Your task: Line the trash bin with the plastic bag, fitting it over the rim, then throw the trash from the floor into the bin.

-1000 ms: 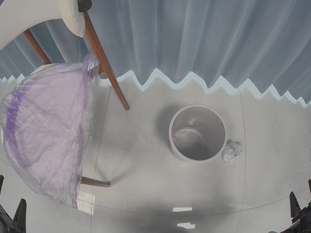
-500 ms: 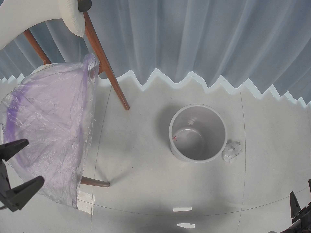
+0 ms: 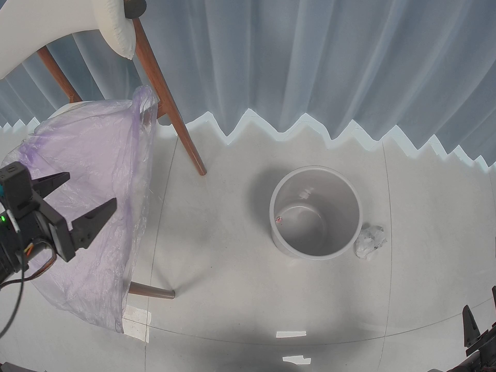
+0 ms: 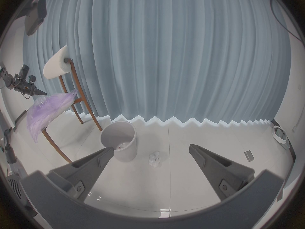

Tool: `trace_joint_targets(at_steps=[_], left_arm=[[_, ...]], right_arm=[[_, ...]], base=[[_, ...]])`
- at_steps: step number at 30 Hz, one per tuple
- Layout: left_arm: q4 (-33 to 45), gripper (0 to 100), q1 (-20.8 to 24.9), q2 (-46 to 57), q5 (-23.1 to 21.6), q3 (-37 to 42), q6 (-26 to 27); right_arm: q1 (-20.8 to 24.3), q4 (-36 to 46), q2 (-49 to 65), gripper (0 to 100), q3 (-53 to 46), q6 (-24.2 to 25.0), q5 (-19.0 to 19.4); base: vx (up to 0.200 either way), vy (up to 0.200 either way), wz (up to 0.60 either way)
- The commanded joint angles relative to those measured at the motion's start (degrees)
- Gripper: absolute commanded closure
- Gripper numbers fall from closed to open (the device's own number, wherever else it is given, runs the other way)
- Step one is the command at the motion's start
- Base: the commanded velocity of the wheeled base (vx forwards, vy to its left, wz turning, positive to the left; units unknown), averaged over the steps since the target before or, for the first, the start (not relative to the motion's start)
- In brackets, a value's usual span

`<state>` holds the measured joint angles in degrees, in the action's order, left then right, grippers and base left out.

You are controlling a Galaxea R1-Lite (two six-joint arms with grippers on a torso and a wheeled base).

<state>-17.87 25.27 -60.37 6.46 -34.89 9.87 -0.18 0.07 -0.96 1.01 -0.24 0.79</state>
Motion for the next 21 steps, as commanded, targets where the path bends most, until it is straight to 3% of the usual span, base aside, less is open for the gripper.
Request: trace_joint_targets(at_steps=[1, 3, 12, 21], left_arm=[[-1.03, 0, 9.45, -9.51, 8.57, -2.46, 3.05], [-1.03, 0, 9.97, -10.82, 12.7, -2.2, 5.68], [-2.08, 0, 9.71, -17.33, 20.79, -2.9, 11.57], [-8.85, 0, 7.86, -22.69, 22.54, -2.46, 17.55]], right_arm=[[0.01, -0.07, 0.96, 0, -1.01, 0.16, -0.09], [0.01, -0.07, 0.96, 0, -1.01, 0.16, -0.09], [0.01, -0.07, 0.96, 0, -1.01, 0.42, -0.09], [0.01, -0.16, 0.96, 0, -1.01, 0.77, -0.18]], base=[[0.0, 0.0, 0.0], [0.0, 0.0, 0.0], [0.0, 0.0, 0.0], [0.0, 0.0, 0.0]])
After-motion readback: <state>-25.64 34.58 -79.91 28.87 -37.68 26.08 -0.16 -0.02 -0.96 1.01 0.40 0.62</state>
